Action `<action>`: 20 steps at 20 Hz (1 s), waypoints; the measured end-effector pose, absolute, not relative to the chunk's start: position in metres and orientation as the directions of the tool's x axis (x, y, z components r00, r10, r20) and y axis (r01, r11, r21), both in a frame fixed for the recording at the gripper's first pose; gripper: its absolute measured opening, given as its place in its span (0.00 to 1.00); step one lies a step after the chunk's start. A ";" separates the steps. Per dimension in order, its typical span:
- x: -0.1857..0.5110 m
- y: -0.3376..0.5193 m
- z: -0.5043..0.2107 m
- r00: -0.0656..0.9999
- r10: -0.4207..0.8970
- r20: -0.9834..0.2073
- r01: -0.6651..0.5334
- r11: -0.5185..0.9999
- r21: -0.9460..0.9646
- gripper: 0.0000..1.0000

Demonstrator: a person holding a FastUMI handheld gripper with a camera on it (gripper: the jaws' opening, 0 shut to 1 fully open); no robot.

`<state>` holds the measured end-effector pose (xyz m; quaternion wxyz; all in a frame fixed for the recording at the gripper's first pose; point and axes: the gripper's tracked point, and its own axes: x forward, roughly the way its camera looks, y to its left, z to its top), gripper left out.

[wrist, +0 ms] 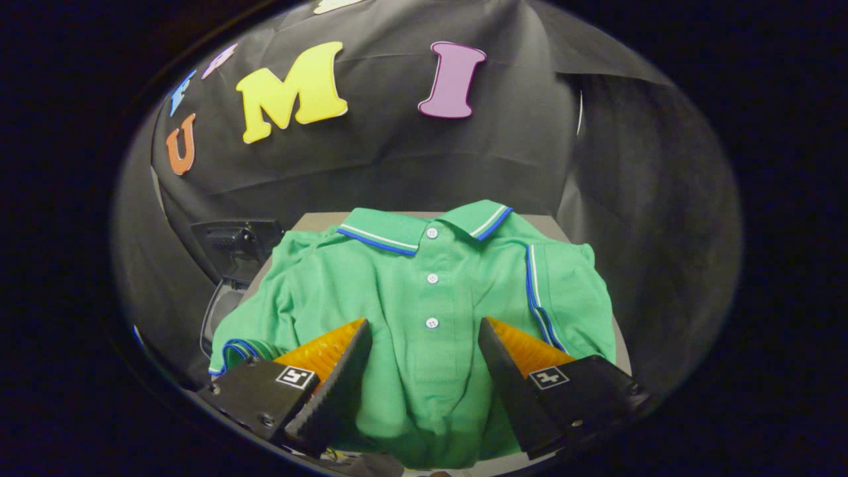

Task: Put the clothes into the washing machine and then close the washing machine lid.

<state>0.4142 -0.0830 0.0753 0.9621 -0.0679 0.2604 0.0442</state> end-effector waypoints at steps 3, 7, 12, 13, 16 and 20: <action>0.410 -0.075 0.073 0.824 0.032 -0.566 -0.108 0.989 -0.101 0.97; 0.407 -0.064 0.075 0.810 0.082 -0.581 -0.096 0.995 0.006 0.36; 0.407 -0.066 0.079 0.824 0.151 -0.546 -0.107 0.988 0.112 0.07; 0.408 -0.065 0.077 0.836 0.150 -0.528 -0.107 0.988 0.111 0.07; 0.403 -0.061 0.084 0.842 0.087 -0.532 -0.083 0.996 0.032 0.07; 0.390 -0.036 0.138 0.919 0.106 -0.379 -0.147 0.986 -0.080 0.07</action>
